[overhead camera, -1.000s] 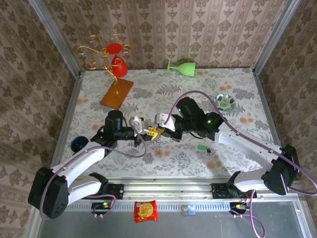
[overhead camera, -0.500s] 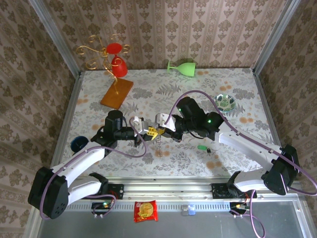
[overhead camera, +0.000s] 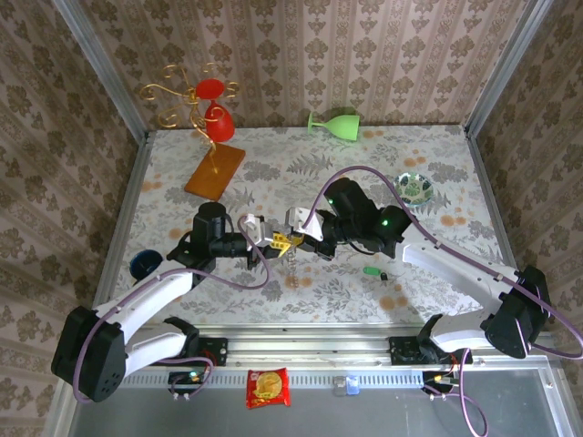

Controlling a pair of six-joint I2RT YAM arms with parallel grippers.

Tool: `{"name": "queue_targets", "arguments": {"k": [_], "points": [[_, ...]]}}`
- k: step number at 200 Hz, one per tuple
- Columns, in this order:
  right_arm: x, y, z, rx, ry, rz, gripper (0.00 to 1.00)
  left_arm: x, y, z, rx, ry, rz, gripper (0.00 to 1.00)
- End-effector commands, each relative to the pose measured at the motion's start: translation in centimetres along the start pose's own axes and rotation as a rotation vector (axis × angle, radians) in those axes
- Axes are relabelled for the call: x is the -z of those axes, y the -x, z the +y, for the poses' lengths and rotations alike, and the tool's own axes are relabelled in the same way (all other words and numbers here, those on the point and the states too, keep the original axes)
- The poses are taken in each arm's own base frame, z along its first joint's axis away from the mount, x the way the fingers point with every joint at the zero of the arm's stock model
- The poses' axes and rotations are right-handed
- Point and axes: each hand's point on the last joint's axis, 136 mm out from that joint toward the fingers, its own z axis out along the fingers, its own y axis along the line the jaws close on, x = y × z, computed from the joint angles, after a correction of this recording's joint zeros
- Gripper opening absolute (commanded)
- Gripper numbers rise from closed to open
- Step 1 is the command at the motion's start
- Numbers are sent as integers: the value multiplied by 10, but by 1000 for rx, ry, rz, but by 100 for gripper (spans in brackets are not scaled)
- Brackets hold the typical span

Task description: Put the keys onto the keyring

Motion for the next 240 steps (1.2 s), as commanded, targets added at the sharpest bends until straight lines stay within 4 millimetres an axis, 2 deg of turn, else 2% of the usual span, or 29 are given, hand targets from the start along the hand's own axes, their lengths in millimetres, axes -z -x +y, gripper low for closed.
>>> {"name": "queue_targets", "arguments": {"k": [1,47,100,153,203,240], "points": [[7,11,-12,6,-53,-14,0,-1,11,-3,-49,-28,-26,0],[5,11,-17,2,-71,-11,0,-2,10,-6,-56,-43,-18,0],[8,12,-12,-5,-50,-23,0,-3,10,-4,-60,-31,-9,0],[15,3,6,-6,22,0,0,-4,9,-1,-67,-18,-4,0],[9,15,4,-25,40,-44,0,-4,10,-1,-73,-19,-4,0],[4,13,0,-27,28,-34,0,-4,10,-2,-75,-21,-3,0]]}}
